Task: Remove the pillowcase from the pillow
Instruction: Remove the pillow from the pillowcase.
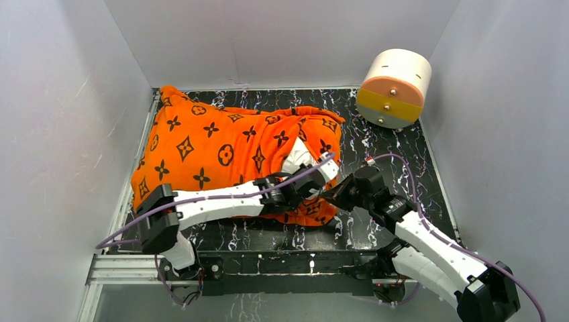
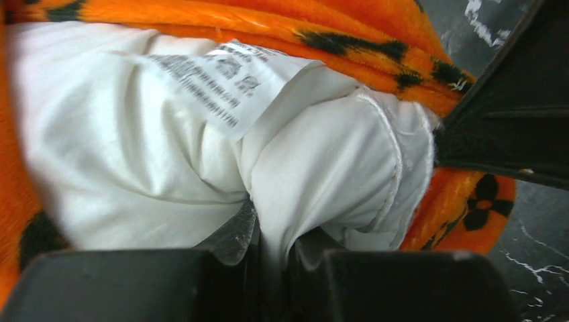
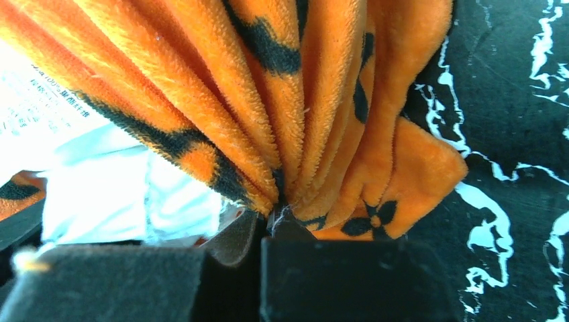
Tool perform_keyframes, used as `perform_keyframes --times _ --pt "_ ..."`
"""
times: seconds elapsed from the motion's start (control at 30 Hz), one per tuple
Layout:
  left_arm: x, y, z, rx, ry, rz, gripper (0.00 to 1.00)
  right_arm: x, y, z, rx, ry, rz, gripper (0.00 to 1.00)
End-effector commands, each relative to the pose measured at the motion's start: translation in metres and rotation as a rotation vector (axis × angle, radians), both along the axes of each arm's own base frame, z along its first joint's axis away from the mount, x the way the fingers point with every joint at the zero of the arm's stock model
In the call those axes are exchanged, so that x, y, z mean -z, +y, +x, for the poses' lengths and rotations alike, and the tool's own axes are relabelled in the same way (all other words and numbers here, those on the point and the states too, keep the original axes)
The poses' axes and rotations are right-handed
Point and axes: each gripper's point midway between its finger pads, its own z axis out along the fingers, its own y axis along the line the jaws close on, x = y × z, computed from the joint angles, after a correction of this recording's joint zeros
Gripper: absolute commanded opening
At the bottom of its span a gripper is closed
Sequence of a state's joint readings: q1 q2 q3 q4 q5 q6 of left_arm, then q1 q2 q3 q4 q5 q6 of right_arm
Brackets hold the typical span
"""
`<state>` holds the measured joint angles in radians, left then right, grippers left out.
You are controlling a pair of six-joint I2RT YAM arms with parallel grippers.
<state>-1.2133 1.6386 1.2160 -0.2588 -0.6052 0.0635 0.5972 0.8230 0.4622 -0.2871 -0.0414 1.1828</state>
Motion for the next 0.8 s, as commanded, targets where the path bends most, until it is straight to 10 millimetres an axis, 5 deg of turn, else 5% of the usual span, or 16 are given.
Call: perform_keyframes --times 0.0,0.2,0.33,0.47,0.57,0.7,0.77 --pt "-0.106 0.036 0.023 -0.145 -0.127 -0.293 0.00 0.032 -0.032 -0.014 0.086 0.119 -0.147 0.00" --pt "-0.172 0.068 0.017 -0.172 -0.099 -0.509 0.00 0.066 -0.048 -0.015 0.112 0.188 -0.238 0.00" --pt "-0.185 0.067 -0.001 -0.134 -0.022 -0.617 0.00 0.067 -0.024 -0.003 0.030 0.193 -0.143 0.00" --pt "-0.195 0.072 -0.013 -0.126 0.013 -0.704 0.00 0.101 -0.038 0.012 0.064 0.235 -0.292 0.00" --pt "-0.195 0.073 -0.022 -0.102 0.047 -0.723 0.00 0.122 -0.022 0.007 0.050 0.334 -0.162 0.00" --pt "-0.165 0.077 -0.039 -0.054 0.128 -0.655 0.00 0.101 0.014 0.012 -0.096 0.309 -0.008 0.00" --pt "-0.146 0.077 -0.050 -0.031 0.188 -0.632 0.00 0.087 0.008 0.019 -0.106 0.271 -0.085 0.00"
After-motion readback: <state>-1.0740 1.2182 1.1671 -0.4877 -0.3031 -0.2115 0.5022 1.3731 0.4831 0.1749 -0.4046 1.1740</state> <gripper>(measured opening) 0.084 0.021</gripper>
